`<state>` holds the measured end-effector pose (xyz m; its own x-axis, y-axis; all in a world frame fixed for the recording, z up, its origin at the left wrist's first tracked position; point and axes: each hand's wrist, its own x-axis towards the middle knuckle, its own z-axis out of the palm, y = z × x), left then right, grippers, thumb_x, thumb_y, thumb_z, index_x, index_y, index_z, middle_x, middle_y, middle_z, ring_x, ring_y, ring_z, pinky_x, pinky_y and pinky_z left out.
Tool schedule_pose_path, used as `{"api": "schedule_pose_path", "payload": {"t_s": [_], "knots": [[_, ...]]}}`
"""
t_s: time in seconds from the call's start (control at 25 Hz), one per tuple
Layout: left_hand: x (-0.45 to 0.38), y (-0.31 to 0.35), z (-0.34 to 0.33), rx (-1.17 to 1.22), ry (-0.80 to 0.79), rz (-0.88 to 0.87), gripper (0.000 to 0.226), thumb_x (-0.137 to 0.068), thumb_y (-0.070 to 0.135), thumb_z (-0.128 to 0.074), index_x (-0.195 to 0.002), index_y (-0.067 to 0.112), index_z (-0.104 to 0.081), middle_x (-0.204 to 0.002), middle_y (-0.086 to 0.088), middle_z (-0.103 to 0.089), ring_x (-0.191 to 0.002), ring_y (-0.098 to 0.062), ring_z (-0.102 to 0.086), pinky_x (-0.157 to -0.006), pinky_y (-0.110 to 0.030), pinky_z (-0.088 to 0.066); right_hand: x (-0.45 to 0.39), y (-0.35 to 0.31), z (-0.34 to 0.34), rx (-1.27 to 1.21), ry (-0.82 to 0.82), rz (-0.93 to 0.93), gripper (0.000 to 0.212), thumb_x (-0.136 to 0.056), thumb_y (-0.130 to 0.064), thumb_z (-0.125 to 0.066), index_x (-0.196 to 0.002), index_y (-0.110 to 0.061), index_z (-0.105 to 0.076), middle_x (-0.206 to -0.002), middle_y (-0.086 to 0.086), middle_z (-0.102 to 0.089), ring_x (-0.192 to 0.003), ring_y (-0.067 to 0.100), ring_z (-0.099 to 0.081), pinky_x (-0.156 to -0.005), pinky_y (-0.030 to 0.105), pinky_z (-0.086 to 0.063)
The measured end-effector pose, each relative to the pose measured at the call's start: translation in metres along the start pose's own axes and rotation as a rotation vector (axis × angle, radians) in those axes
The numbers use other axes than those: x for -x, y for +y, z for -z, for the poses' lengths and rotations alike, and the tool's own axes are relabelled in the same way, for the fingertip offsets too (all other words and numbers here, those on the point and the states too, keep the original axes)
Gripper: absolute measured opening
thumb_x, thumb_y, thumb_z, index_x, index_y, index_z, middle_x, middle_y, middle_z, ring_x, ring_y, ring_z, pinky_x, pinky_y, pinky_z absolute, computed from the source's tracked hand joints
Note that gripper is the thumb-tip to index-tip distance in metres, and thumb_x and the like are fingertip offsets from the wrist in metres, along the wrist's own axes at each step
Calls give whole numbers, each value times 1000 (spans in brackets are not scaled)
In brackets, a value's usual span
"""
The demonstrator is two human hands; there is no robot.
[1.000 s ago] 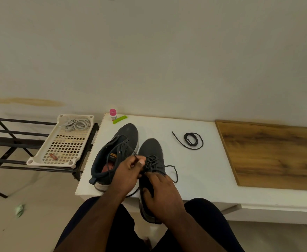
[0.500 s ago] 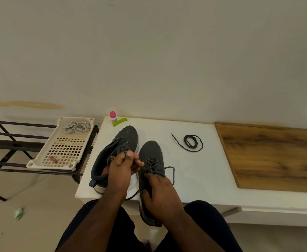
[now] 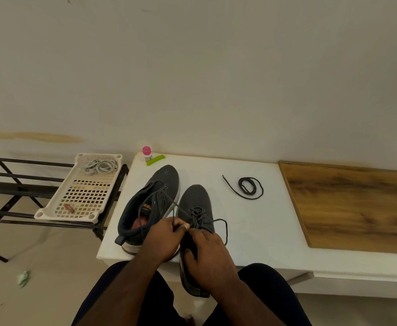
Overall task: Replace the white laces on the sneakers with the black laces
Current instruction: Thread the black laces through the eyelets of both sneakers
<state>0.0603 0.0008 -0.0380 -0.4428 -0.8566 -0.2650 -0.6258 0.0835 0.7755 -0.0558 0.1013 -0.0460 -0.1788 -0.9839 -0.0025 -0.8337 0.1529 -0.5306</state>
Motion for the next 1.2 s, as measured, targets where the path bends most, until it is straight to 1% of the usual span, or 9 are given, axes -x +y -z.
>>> {"api": "schedule_pose_path", "payload": {"t_s": [0.12,0.28,0.4,0.56,0.72,0.84,0.92,1.04,1.2], "knots": [[1,14,0,188,180,-19,21,-99,19,-51,-85,10,-63,-77,-1,-66,-74,-9,-61,-72,-23,-48,-1,0,2,6,-5,4,41,-92,-37,-44,-132,-30,-49,-122,-7,-59,-110,16,-51,-95,27,-44],[0,27,12,1001,303,68,29,-103,15,-38,-84,0,-53,-68,-8,-62,-64,-23,-64,-73,-36,-59,-1,0,5,-2,-16,-9,43,-94,-37,-47,-136,-29,-48,-131,-7,-57,-117,14,-48,-100,25,-40],[0,11,9,453,324,53,17,-101,24,-51,-89,11,-51,-72,1,-56,-64,-14,-54,-63,-21,-53,0,-1,4,-1,-17,-10,43,-93,-37,-46,-136,-31,-48,-130,-8,-57,-116,12,-48,-99,23,-40],[-1,0,3,-64,44,-39,13,-98,29,-57,-88,24,-63,-79,12,-62,-74,-1,-56,-64,-14,-37,-1,-2,3,-7,-19,-5,43,-95,-37,-46,-137,-33,-47,-130,-10,-57,-115,11,-47,-99,22,-38],[0,11,2,62,111,-73,30,-98,23,-56,-69,15,-55,-61,5,-53,-58,-2,-51,-65,-27,-41,0,-2,3,-15,-10,-1,42,-94,-37,-46,-135,-31,-48,-126,-8,-58,-112,13,-49,-99,27,-43],[0,22,9,696,289,22,28,-100,24,-48,-81,6,-61,-74,-6,-65,-78,-14,-65,-78,-31,-52,0,0,4,-8,-22,-16,45,-94,-37,-45,-138,-30,-46,-130,-7,-57,-116,15,-49,-100,27,-42],[0,23,14,990,291,80,33,-103,22,-44,-77,8,-57,-67,-8,-62,-70,-26,-65,-76,-40,-58,0,-1,4,-10,-26,-19,45,-93,-37,-46,-138,-31,-46,-132,-8,-57,-117,14,-48,-100,26,-41],[-1,19,13,715,348,119,35,-103,28,-47,-74,8,-48,-58,-7,-48,-58,-24,-51,-60,-32,-56,0,-2,4,-10,-22,-21,46,-93,-37,-46,-139,-33,-45,-132,-8,-57,-117,15,-48,-99,26,-40],[4,11,8,168,300,60,34,-99,47,-46,-80,19,-49,-77,-1,-57,-73,-14,-55,-79,-38,-49,1,-3,5,-10,-14,-28,47,-94,-36,-46,-140,-32,-45,-132,-7,-57,-117,15,-48,-98,25,-39]]}}
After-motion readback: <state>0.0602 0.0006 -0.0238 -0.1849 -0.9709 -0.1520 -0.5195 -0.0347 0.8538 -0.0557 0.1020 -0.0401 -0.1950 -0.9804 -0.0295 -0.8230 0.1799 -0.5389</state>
